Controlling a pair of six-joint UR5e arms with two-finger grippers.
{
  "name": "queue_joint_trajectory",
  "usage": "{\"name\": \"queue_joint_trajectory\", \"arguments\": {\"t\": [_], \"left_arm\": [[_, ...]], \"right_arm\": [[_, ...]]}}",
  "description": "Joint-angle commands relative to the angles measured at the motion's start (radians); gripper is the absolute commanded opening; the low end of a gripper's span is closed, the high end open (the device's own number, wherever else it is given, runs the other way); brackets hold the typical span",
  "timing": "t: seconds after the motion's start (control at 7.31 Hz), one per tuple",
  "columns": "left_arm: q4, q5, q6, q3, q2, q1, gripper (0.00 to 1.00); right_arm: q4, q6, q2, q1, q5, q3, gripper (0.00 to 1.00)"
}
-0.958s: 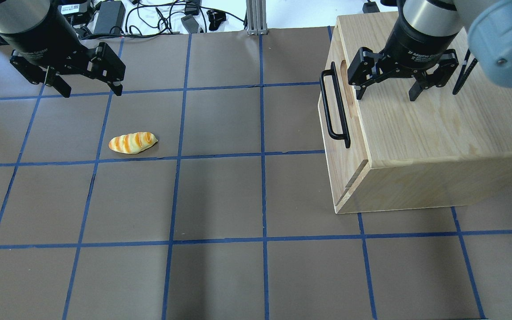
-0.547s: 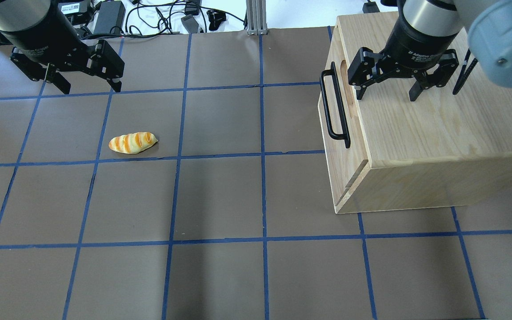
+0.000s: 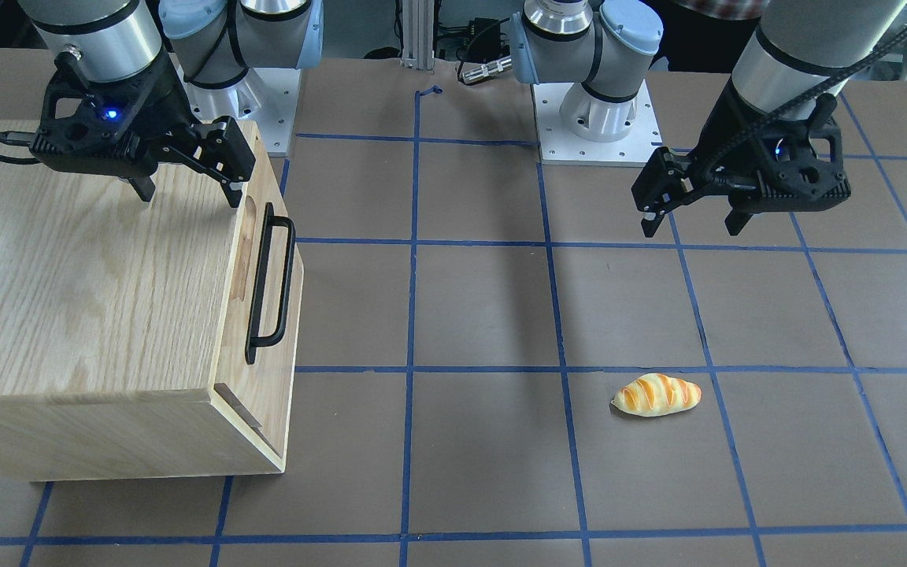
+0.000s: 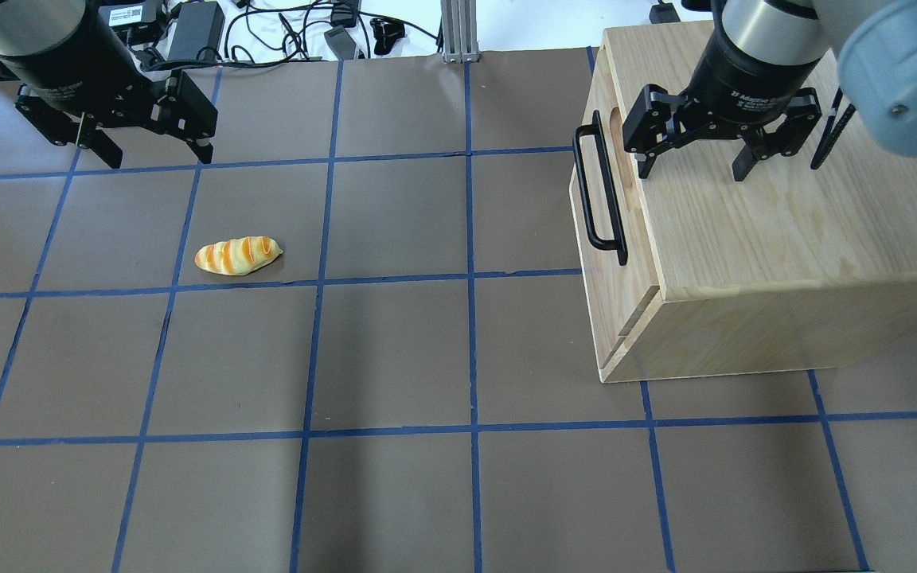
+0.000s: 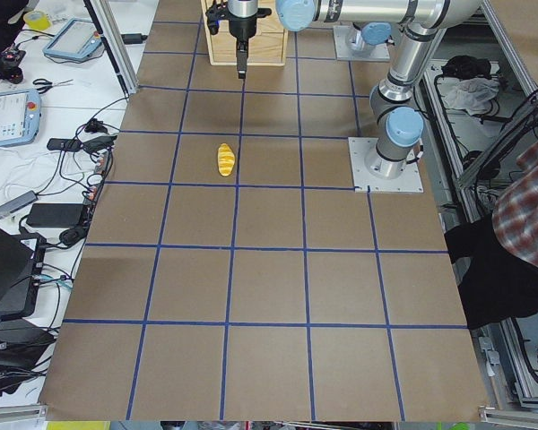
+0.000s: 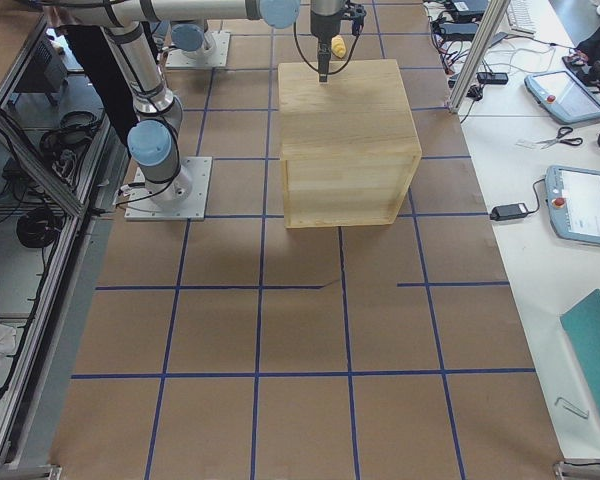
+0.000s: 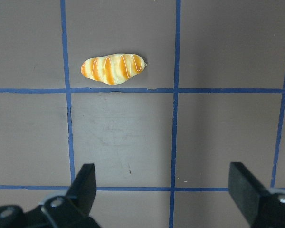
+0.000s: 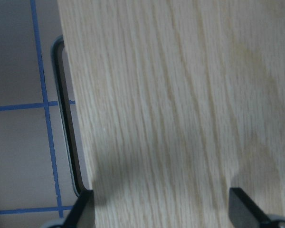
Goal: Open upper drawer
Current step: 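Move the left gripper across toward the black drawer handle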
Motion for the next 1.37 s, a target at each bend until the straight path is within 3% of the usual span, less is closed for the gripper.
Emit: {"name": "queue_joint_trajectory", "arguments": {"t": [0.0, 0.55, 1.23], "left_arm": [[0.062, -0.007, -0.075, 0.001, -0.032, -0.076, 1.00], [0.202, -0.111, -0.269, 0.006, -0.116, -0.278, 1.00], [0.393, -0.261, -0.507, 0.013, -0.239, -0.444, 1.00]], "right_arm": [[0.001, 0.000, 0.000, 0.000, -0.001, 0.000, 1.00], [0.001, 0.000, 0.000, 0.000, 0.001, 0.000, 1.00], [0.001, 0.000, 0.000, 0.000, -0.001, 0.000, 1.00]]}}
